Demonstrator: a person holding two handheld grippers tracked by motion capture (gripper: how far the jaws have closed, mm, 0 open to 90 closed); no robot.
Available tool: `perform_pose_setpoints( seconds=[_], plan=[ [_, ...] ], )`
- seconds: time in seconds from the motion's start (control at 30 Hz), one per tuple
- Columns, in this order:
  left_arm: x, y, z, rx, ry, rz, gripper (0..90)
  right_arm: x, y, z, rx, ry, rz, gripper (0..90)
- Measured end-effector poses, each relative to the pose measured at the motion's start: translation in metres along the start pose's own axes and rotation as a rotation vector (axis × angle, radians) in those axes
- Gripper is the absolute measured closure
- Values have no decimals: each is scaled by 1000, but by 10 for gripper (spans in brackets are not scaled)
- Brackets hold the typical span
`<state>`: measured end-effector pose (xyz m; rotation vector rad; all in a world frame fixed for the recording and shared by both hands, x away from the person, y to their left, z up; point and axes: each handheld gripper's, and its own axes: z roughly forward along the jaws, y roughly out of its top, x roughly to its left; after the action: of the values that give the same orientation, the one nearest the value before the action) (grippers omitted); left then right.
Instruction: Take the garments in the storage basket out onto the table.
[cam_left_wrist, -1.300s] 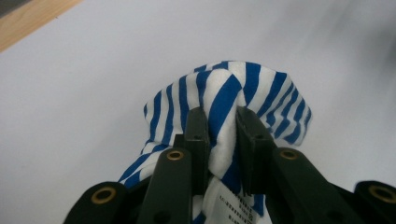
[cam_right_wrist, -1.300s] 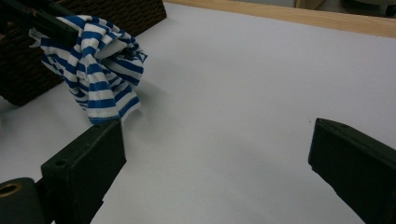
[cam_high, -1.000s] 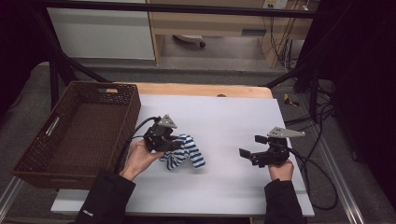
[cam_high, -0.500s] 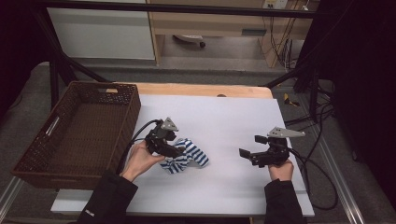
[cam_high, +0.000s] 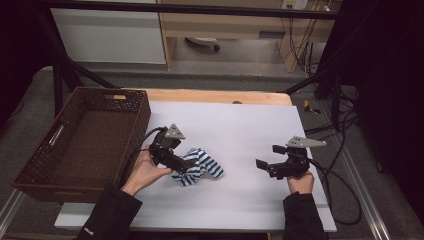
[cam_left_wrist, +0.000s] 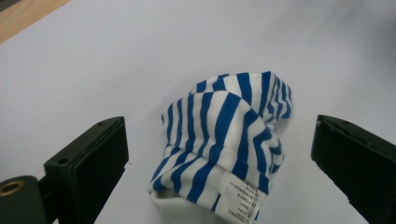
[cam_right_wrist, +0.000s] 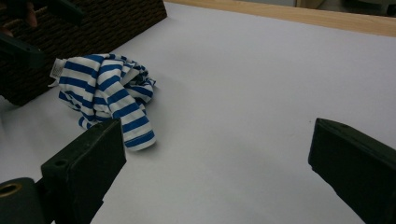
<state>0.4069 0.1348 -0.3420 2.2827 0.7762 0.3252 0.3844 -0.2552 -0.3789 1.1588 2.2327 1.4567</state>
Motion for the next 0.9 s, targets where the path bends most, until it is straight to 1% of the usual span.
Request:
perform_pose_setpoints(
  seconds=[0.1, 0.27, 0.5, 0.8, 0.9],
  plan=[
    [1, -1, -9, -8, 9, 0, 25, 0, 0, 0, -3, -1, -1, 44],
    [4, -3, -23, -23, 11, -4, 13, 0, 0, 0, -3, 0, 0, 44],
    [10, -9, -44, -54, 34, -12, 13, 0, 0, 0, -4, 0, 0, 44],
    [23, -21, -68, -75, 66, -30, 14, 0, 0, 0, -2, 2, 3, 44],
    [28, -26, -74, -91, 72, -42, 14, 0, 0, 0, -2, 2, 3, 44]
  ],
)
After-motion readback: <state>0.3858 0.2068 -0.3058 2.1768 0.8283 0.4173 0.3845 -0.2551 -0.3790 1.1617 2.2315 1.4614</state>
